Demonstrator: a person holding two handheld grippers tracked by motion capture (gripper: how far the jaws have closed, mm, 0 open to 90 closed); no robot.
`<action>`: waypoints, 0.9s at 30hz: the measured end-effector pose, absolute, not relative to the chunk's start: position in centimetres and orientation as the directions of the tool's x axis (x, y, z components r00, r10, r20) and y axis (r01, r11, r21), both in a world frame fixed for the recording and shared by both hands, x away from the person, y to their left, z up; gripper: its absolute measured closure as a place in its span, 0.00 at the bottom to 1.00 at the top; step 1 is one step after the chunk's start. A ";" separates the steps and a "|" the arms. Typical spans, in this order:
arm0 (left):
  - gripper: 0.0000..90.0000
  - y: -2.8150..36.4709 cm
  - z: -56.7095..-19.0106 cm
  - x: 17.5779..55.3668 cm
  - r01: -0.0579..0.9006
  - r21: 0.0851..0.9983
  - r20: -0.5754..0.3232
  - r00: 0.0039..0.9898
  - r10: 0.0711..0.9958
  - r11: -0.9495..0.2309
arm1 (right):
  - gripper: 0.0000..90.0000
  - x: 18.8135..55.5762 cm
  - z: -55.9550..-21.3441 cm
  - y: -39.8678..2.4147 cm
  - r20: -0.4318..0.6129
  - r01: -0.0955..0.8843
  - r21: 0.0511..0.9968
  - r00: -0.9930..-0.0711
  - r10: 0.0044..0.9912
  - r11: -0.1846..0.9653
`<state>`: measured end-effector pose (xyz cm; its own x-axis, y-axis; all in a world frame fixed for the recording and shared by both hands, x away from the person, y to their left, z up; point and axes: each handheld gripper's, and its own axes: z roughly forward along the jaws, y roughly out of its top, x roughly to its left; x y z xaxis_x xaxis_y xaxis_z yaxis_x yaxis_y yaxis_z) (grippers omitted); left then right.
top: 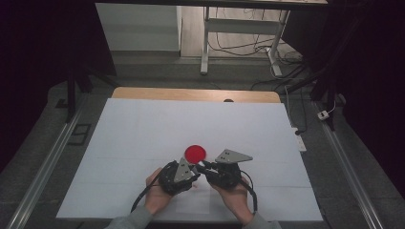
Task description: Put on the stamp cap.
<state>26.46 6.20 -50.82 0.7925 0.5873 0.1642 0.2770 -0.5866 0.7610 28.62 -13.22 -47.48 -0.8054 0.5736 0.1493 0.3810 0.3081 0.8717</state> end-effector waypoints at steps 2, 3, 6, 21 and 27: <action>0.72 6.2 -50.8 26.4 0.276 0.760 0.167 0.792 0.588 -0.588 | 0.84 28.6 -47.5 -13.2 0.152 0.383 0.871 -0.804 0.574 0.306; 0.72 6.2 -50.8 26.4 0.277 0.760 0.166 0.791 0.588 -0.588 | 0.84 28.6 -47.5 -13.2 0.153 0.384 0.872 -0.803 0.575 0.304; 0.72 6.1 -50.8 26.4 0.279 0.755 0.170 0.791 0.588 -0.593 | 0.84 28.6 -47.6 -13.2 0.152 0.384 0.873 -0.802 0.578 0.302; 0.72 6.2 -50.9 26.3 0.267 0.764 0.174 0.791 0.586 -0.588 | 0.84 28.9 -47.3 -13.5 0.191 0.411 0.865 -0.800 0.568 0.288; 0.72 6.3 -50.9 26.4 0.269 0.766 0.165 0.795 0.583 -0.584 | 0.84 28.9 -47.4 -13.5 0.195 0.411 0.867 -0.801 0.565 0.283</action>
<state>26.41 6.28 -50.94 0.7953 0.5832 0.1653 0.2686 -0.5836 0.7664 28.89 -13.51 -47.39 -0.8014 0.5654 0.1951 0.4108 0.2833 0.8666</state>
